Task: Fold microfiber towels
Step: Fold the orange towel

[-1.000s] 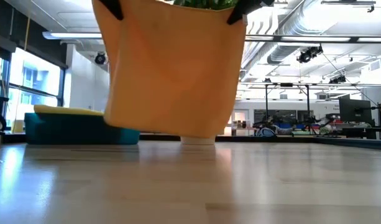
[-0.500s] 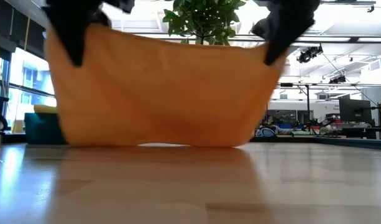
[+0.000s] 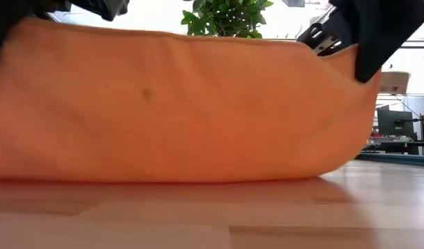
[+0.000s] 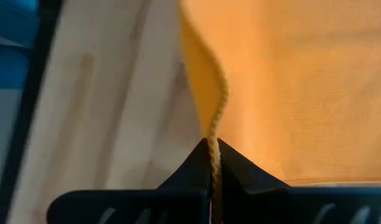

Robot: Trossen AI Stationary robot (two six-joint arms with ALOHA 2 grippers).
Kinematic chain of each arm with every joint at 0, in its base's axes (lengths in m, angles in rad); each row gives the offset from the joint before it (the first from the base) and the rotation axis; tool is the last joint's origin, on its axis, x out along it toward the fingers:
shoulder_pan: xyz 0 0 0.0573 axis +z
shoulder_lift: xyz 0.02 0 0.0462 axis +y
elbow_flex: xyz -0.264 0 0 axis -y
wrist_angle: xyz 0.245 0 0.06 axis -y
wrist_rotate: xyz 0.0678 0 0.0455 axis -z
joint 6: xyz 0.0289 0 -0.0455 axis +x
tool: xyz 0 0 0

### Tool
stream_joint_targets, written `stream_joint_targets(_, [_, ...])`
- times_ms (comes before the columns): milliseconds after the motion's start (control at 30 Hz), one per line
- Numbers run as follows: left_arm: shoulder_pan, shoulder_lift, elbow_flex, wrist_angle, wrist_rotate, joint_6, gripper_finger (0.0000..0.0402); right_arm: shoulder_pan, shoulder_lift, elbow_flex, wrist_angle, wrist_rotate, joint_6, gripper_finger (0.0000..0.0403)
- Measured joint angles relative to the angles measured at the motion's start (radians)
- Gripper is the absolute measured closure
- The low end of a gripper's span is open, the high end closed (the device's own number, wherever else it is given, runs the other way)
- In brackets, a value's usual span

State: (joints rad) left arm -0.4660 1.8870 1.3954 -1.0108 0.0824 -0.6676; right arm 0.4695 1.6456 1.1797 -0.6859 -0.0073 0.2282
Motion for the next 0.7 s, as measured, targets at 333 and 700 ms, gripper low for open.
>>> stream_joint_targets(333, [0.053,0.000,-0.014,-0.127,-0.136,-0.096,0.0401,-0.102,0.010,0.000,-0.004,0.169,-0.084,0.0403])
stream_joint_targets(700, [0.147,0.000,-0.096,-0.148,-0.173,-0.119,0.0397,-0.243,0.083,0.000,-0.003,0.170,-0.230,0.0402])
